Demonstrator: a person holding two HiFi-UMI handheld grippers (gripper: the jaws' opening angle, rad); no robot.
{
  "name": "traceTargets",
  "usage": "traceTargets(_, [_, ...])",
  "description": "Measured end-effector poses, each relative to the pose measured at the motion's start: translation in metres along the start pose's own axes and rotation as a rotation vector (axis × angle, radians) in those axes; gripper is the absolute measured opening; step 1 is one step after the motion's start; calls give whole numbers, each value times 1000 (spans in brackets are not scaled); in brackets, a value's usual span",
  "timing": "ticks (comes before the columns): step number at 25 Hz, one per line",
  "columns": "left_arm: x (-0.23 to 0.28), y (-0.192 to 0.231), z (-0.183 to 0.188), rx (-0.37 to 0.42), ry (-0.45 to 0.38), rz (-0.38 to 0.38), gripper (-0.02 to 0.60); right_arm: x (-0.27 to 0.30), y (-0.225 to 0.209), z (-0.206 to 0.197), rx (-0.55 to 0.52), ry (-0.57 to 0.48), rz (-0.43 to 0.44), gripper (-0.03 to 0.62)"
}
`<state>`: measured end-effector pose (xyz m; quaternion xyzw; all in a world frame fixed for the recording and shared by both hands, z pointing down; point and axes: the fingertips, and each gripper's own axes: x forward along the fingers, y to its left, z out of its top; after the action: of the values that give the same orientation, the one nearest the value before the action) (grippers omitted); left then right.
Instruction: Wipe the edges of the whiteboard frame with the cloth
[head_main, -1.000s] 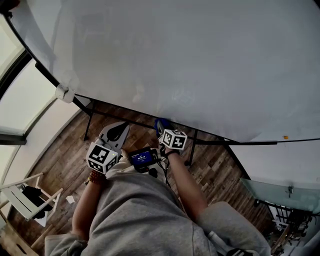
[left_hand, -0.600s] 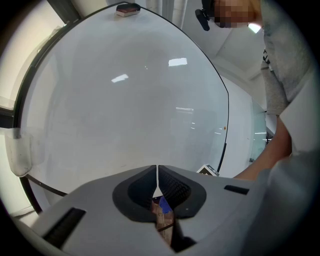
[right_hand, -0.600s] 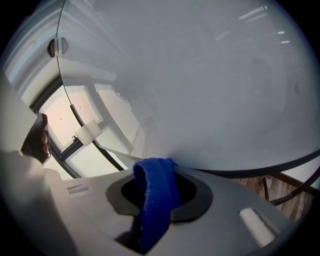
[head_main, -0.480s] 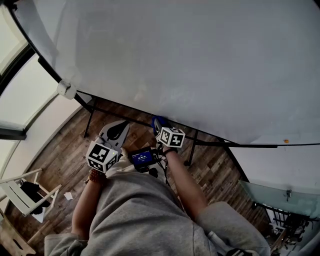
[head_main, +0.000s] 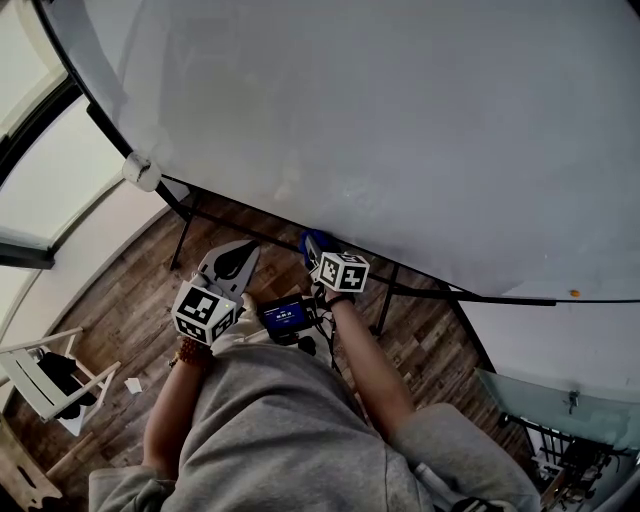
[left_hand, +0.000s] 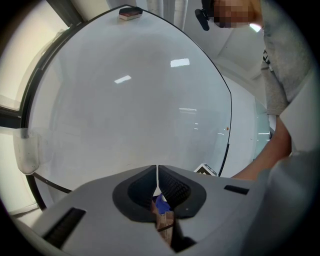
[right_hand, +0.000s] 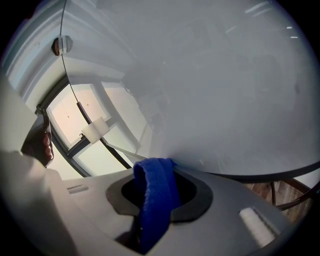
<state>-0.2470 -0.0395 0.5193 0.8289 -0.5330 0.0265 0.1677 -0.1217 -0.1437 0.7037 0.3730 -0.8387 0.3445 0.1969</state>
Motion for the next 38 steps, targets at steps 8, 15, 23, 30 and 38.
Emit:
traceTargets(8, [-13, 10, -1, -10, -5, 44, 18, 3, 6, 2, 31, -9, 17, 104])
traceTargets(15, [-17, 17, -3, -17, -8, 58, 18, 8, 9, 1, 18, -4, 20, 104])
traceTargets(23, [-21, 14, -8, -15, 2, 68, 18, 6, 8, 2, 37, -17, 38, 104])
traceTargets(30, [-26, 14, -6, -11, -3, 83, 18, 3, 8, 3, 60, -31, 49, 103])
traceTargets(38, [-26, 17, -1, -2, -14, 90, 18, 22, 29, 1, 2, 13, 109, 103])
